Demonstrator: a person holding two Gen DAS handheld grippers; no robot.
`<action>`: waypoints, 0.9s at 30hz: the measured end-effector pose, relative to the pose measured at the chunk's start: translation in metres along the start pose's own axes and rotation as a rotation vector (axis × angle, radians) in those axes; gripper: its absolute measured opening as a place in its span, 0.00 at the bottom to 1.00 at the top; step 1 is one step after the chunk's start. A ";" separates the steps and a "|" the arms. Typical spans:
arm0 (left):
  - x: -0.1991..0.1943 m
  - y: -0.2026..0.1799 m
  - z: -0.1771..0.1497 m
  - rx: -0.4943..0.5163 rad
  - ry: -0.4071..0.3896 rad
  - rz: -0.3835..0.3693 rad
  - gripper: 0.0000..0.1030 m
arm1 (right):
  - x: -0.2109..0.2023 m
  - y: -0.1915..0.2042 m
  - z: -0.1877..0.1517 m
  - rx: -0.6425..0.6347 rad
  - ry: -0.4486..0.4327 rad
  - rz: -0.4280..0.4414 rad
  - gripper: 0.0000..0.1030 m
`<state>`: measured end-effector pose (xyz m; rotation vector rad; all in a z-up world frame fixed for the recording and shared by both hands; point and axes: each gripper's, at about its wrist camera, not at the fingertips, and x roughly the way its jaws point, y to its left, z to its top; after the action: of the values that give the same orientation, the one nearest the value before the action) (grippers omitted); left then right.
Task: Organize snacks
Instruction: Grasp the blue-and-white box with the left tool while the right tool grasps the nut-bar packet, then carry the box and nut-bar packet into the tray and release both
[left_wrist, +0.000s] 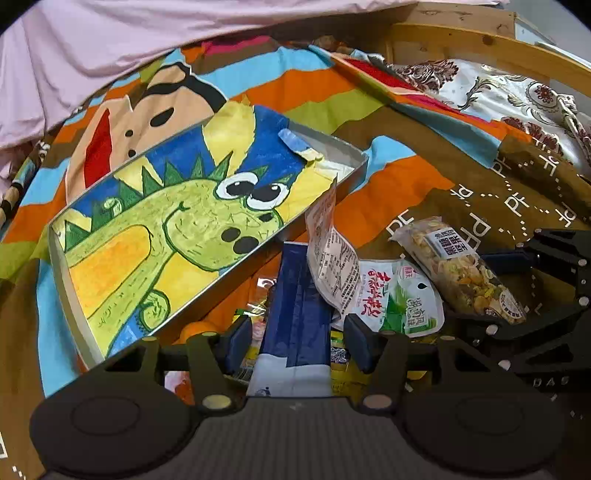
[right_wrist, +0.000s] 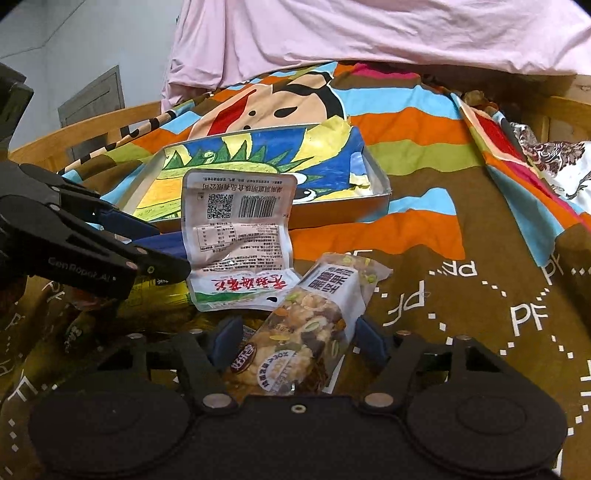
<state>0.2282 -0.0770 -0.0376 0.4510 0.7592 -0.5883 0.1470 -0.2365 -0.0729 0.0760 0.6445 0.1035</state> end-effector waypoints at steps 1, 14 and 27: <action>0.001 0.000 0.001 -0.008 0.007 -0.002 0.56 | 0.001 0.000 0.000 0.004 0.002 0.003 0.72; -0.015 -0.019 -0.001 -0.125 0.066 0.083 0.38 | -0.001 -0.004 0.002 0.029 -0.003 -0.016 0.62; -0.018 -0.025 -0.007 -0.219 0.039 0.138 0.36 | -0.002 -0.006 0.002 0.040 -0.004 -0.016 0.54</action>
<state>0.1986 -0.0856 -0.0329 0.3103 0.8126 -0.3637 0.1470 -0.2423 -0.0711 0.1094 0.6435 0.0748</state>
